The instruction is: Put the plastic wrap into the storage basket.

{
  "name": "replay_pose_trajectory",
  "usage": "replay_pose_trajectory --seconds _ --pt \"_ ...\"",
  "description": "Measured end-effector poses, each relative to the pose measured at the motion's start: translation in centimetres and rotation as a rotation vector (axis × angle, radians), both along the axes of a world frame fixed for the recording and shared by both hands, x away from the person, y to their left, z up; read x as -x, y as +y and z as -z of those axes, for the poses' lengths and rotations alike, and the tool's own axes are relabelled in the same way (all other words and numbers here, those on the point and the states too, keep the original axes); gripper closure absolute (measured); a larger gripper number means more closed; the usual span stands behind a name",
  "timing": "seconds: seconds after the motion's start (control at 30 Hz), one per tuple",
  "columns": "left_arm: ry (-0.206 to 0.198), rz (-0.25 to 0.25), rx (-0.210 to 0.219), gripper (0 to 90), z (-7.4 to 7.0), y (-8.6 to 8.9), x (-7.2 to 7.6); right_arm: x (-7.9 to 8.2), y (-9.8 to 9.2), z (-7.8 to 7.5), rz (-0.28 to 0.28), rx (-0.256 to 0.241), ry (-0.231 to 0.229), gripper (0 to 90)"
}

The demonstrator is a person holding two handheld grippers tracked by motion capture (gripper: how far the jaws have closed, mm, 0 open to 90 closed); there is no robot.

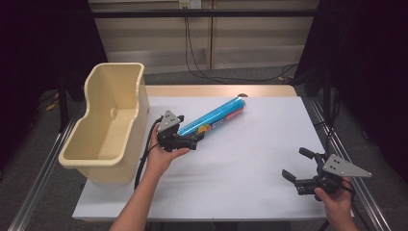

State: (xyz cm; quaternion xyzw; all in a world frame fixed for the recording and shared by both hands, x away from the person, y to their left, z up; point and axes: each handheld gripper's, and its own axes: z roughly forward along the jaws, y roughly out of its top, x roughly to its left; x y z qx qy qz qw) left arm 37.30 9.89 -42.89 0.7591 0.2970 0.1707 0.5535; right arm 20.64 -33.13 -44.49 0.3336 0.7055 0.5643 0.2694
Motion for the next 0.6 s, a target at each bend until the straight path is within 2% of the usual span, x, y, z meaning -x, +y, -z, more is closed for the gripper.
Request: replay_pose_trajectory --seconds 0.07,0.1,0.23,0.27,0.33,0.37,0.47,0.53,0.6 --pt "0.003 -0.009 -0.027 0.0 0.1 -0.4 -0.7 0.0 0.0 0.0 0.000 0.000 -0.001 1.3" --pt "0.007 -0.011 -0.022 0.0 0.2 -0.5 -1.0 0.0 0.0 0.0 -0.001 -0.002 -0.001 1.5" --pt "0.033 -0.021 -0.055 1.3 0.4 -0.9 -2.4 0.0 0.0 0.0 -0.004 -0.002 -0.001 1.5" --pt "0.037 -0.025 -0.077 1.3 0.5 -1.1 -2.7 0.0 0.0 0.0 -0.004 -0.002 -0.001 1.5" --pt "0.072 -0.033 -0.135 1.4 1.0 -1.4 -3.7 0.0 -0.1 0.0 -0.006 -0.003 -0.001 1.6" --pt "0.072 -0.033 -0.135 1.5 1.0 -1.4 -3.7 0.0 -0.1 0.0 -0.006 -0.003 -0.001 1.6" --pt "0.106 -0.047 -0.148 1.6 1.7 -1.4 -4.5 0.0 -0.1 0.0 -0.008 -0.005 0.000 1.7" --pt "0.125 -0.050 -0.189 1.6 2.2 -1.5 -5.1 0.0 -0.1 0.0 -0.007 -0.005 0.001 1.7" --pt "0.141 -0.054 -0.194 1.6 2.4 -1.5 -5.4 0.0 -0.1 0.0 -0.007 -0.006 0.000 1.7"
